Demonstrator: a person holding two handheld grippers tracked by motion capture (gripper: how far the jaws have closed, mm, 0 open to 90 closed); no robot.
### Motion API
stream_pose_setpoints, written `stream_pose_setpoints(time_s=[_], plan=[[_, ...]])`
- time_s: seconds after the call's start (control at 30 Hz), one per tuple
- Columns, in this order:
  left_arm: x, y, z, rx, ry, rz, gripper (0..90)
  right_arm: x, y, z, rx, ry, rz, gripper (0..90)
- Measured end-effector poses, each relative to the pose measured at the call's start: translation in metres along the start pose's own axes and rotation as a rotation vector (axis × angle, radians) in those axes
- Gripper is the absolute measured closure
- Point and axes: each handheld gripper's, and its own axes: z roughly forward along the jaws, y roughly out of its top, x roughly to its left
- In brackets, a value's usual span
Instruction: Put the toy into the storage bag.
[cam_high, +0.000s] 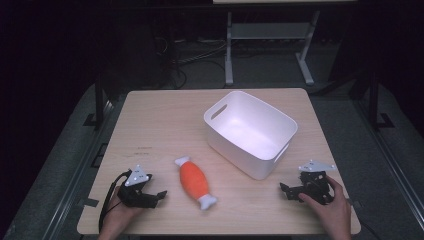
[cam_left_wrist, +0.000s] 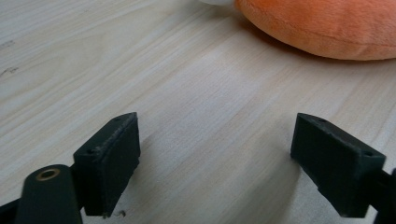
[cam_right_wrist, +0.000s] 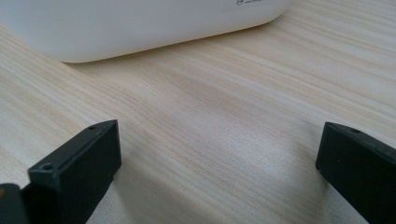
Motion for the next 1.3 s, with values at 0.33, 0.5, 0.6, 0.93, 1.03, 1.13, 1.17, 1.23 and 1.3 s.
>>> stream_pose_setpoints(time_s=[0.33,0.5,0.6,0.93,1.03,1.13,1.17,1.23,1.3], plan=[[-0.005,0.015,-0.009,0.029,-0.097,0.004,64.7,0.0,0.0,0.0,0.0,0.0,0.001,0.0],[-0.008,0.025,-0.012,0.042,-0.156,-0.004,87.3,0.0,0.0,0.0,0.0,0.0,0.0,0.0],[-0.01,0.031,-0.014,0.06,-0.167,0.008,89.7,0.0,0.0,0.0,0.0,0.0,0.001,0.0],[-0.019,0.05,-0.017,0.055,-0.218,0.022,89.7,0.0,0.0,0.0,0.0,0.0,0.001,0.0],[-0.024,0.058,-0.015,0.044,-0.233,0.034,89.7,0.0,0.0,0.0,0.0,0.0,0.001,0.0],[-0.029,0.066,-0.013,0.04,-0.254,0.044,89.7,0.0,0.0,0.0,0.0,0.0,0.001,0.0],[-0.032,0.068,-0.011,0.036,-0.261,0.043,89.7,0.0,0.0,0.0,0.0,0.0,0.001,0.0],[-0.037,0.073,-0.008,0.038,-0.272,0.059,89.7,0.0,0.0,0.0,0.0,0.0,0.001,0.0],[-0.042,0.077,-0.005,0.038,-0.285,0.07,89.7,0.0,0.0,0.0,0.0,0.0,0.001,0.0]])
